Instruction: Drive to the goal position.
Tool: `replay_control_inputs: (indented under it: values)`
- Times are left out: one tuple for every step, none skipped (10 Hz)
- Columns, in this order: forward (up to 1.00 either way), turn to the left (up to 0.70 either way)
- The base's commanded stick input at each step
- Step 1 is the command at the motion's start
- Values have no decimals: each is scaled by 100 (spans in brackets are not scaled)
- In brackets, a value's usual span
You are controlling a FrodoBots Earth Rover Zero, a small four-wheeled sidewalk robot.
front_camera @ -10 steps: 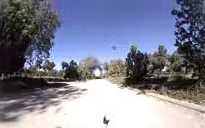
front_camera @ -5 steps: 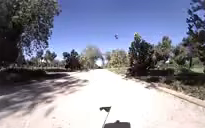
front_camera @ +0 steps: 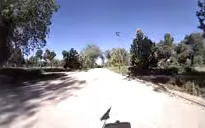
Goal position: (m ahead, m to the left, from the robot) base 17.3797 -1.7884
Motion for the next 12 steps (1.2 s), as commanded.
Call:
replay_control_inputs:
  values:
    - [100, 4]
    - [100, 4]
    - [100, 4]
    - [100, 4]
    - [100, 4]
    - [100, 4]
    - [100, 4]
    - [100, 4]
    - [100, 4]
    - [100, 4]
    - [100, 4]
    - [100, 4]
